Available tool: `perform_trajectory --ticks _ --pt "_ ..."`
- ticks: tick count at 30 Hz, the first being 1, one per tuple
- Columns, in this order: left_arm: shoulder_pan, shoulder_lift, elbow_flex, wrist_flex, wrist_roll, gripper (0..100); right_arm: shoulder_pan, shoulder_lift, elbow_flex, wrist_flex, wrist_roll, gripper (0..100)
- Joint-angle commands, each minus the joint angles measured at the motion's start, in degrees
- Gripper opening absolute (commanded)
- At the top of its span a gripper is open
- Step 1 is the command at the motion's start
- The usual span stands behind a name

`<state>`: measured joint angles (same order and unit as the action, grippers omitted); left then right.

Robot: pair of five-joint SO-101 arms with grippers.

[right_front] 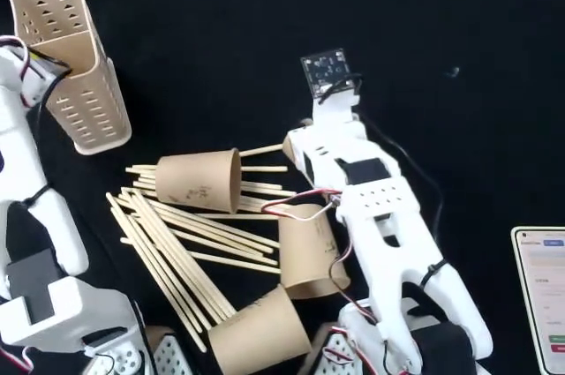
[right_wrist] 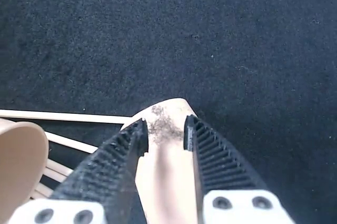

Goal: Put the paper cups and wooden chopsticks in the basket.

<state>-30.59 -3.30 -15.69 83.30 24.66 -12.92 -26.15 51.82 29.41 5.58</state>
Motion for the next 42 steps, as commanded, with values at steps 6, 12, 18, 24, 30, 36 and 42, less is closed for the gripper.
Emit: perform_trajectory --ticks 6,12,18,24,30,36,42 --pt "1.3 -2.8 5.8 -6.3 1.9 18 -0.6 -0.2 -0.3 -0.9 0.4 12.4" --pt "5.1 -2.9 3.3 -5.4 -5.7 3 -0.6 -0.2 -0.3 -0.9 0.4 12.4" --pt "15.5 -2.9 -2.6 -2.4 -24.7 3 -0.5 -0.3 -0.3 -0.9 0.4 12.4" --pt "20.4 -2.5 -8.1 -1.7 -29.1 3 -0.4 -0.3 -0.3 -0.9 0.4 12.4" --pt "20.5 0.4 -4.1 -1.8 -29.1 18 -0.4 -0.3 -0.3 -0.9 0.4 12.4" --pt "18.5 0.5 -3.5 -1.5 -26.5 23 -0.6 -0.1 -0.3 -0.9 0.4 12.4" --pt "17.5 -3.1 -2.9 5.1 -9.8 24 -0.6 -0.1 -0.3 -0.9 0.4 12.4"
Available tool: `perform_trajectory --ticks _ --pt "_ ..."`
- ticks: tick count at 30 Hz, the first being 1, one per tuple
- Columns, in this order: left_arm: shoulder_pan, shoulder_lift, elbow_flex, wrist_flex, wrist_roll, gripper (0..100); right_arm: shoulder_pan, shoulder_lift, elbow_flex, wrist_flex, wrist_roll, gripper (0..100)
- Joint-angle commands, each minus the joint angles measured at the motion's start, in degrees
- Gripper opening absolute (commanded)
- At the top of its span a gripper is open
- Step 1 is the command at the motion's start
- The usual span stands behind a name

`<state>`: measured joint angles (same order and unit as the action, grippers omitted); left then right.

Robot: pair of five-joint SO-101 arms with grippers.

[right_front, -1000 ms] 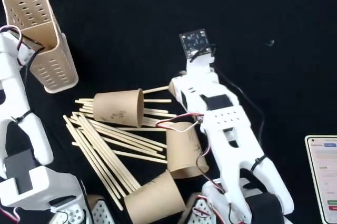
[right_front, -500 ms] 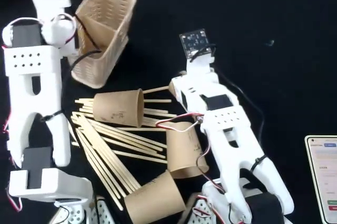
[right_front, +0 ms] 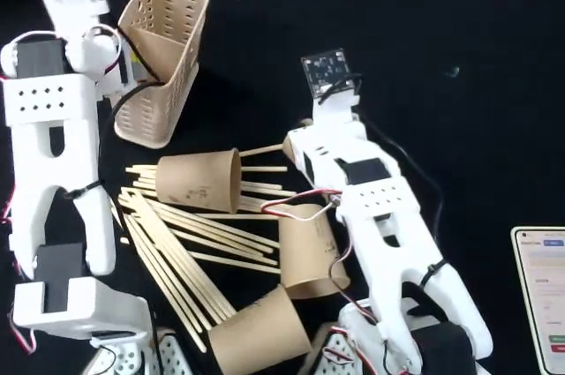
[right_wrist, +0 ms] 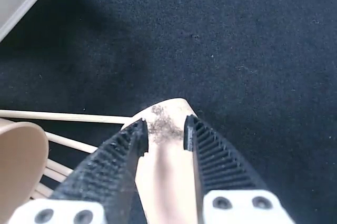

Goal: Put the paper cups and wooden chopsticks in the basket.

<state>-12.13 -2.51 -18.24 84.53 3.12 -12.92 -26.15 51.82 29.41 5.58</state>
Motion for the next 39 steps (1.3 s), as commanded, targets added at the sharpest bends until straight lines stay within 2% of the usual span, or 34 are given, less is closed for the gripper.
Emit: perform_trajectory --ticks 1,3,5,13,16,18,20,25,31,37,39 --pt "-1.1 -3.7 -0.3 5.1 15.9 24 -0.6 -0.1 -0.3 -0.9 0.4 12.4" --pt "-1.1 -3.2 -0.3 7.1 22.5 24 -0.6 0.0 -0.3 -0.9 0.4 12.4" --pt "-1.2 -2.4 -0.3 8.4 26.2 24 -0.6 0.0 -0.3 -0.9 0.4 12.4" --pt "-1.2 4.0 -0.9 6.9 26.4 20 -0.5 0.0 -0.3 -0.9 0.4 12.4" --pt "-1.3 4.9 -2.7 5.1 22.0 3 -0.5 0.0 -0.3 -0.9 0.4 12.4" --pt "-1.3 5.0 -4.2 4.7 18.9 6 -0.5 0.0 -0.3 -0.9 0.4 12.4" --pt "-1.3 4.9 -6.5 4.7 14.9 4 -0.5 0.0 -0.3 -0.9 0.4 12.4" --pt "-1.1 5.5 -11.2 4.7 -4.2 3 -0.4 -0.5 -1.7 2.4 0.2 12.6" --pt "-1.1 6.8 -9.8 4.7 -5.5 3 -0.2 -6.0 -9.6 17.0 0.4 12.7" --pt "-1.3 12.0 -10.0 4.7 -5.5 3 7.8 -18.6 -14.2 25.9 0.9 13.3" --pt "-2.2 13.1 -10.1 4.9 -5.1 8 9.4 -19.7 -16.1 28.9 4.7 17.8"
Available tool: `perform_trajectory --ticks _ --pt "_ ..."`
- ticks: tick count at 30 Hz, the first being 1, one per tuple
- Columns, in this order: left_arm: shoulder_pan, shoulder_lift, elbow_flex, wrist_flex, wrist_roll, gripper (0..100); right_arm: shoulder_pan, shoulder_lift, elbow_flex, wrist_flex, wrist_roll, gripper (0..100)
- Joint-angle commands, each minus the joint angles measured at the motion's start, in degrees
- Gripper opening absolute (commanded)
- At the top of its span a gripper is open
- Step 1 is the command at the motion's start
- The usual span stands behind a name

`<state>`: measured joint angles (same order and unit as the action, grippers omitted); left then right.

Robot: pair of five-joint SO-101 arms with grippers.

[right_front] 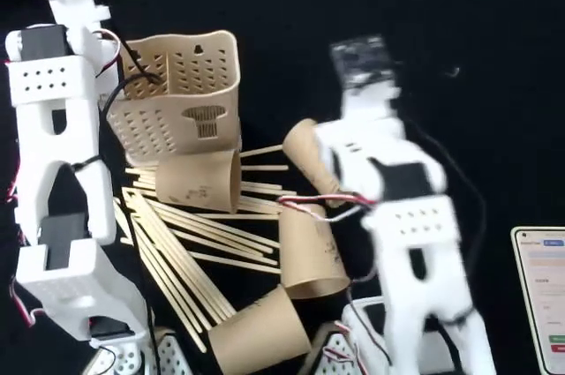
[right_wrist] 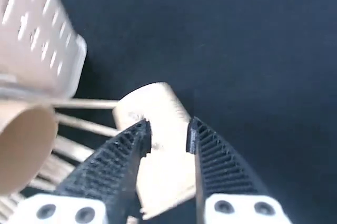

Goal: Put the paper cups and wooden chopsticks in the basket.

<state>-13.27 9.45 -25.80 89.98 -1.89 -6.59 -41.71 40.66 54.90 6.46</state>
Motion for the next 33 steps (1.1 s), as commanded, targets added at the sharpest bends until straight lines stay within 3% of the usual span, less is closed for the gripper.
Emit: perform_trajectory --ticks 1,5,8,14,20,33 --pt "-1.5 1.1 -2.5 -0.5 -0.1 12 3.3 -4.2 -5.8 5.5 5.5 20.8" --pt "-4.4 -0.3 -5.1 -0.1 -0.1 23 3.5 -1.3 -6.5 11.3 12.3 25.4" --pt "-7.0 -2.7 -8.5 1.1 -0.2 23 4.3 0.1 -5.7 14.9 19.1 25.4" --pt "-9.5 -8.5 -15.7 8.5 -0.6 24 7.7 -3.5 0.0 15.8 45.5 25.4" --pt "-12.6 -14.2 -12.3 10.8 -0.6 24 8.4 -11.0 11.1 15.4 58.8 25.4" --pt "-20.0 -36.4 16.2 10.6 -0.7 24 7.8 -16.9 39.2 -24.8 60.7 25.4"
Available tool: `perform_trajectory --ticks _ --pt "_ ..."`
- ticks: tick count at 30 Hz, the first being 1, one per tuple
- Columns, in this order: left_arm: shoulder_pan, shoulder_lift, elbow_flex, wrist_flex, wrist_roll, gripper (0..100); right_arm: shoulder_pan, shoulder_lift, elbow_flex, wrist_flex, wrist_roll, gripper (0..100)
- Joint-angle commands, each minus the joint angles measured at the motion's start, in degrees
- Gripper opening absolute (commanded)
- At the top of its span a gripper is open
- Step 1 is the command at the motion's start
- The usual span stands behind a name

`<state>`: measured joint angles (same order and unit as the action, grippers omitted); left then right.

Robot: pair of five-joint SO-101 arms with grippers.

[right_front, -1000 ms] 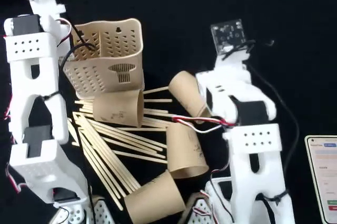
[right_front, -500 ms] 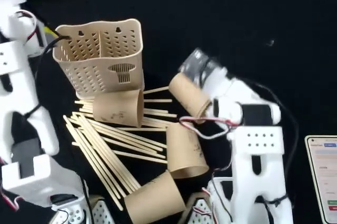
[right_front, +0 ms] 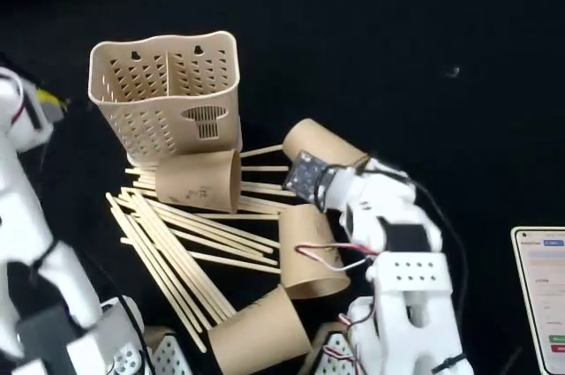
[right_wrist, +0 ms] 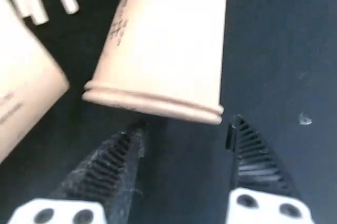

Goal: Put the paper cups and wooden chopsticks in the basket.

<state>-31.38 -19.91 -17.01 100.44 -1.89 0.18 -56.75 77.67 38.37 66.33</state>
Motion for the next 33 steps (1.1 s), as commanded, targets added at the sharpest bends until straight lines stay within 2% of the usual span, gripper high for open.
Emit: perform_trajectory --ticks 1,4,7,9,11,18,24,27,33 --pt "-1.9 -8.3 10.0 0.1 -0.7 24 0.6 -2.0 2.9 -10.5 0.9 25.3" --pt "-2.0 -11.8 18.9 -4.3 -0.7 24 -1.3 -1.9 4.6 -14.6 0.9 19.3" --pt "-3.3 -14.8 29.0 -12.0 -0.6 24 -3.3 -2.1 4.2 -15.4 -0.7 0.2" --pt "-4.5 -16.6 36.0 -18.1 -0.2 24 -3.3 -2.2 1.9 -13.7 -5.4 3.0" --pt "-5.3 -18.5 42.6 -23.8 -0.2 24 -2.6 -2.2 -2.4 -9.0 -8.5 1.3" --pt "-5.0 -24.9 64.0 -43.3 0.2 23 -2.5 -2.0 -26.6 15.3 -19.3 1.1" --pt "-5.4 -30.5 78.8 -56.7 6.6 23 -7.5 -1.5 -47.3 30.2 -29.8 1.1" --pt "-5.5 -34.2 84.2 -61.4 10.4 23 -11.8 -0.7 -54.8 31.4 -36.7 1.1" --pt "-5.5 -42.7 96.2 -72.4 15.8 23 -16.8 7.8 -67.1 26.4 -50.7 1.1"
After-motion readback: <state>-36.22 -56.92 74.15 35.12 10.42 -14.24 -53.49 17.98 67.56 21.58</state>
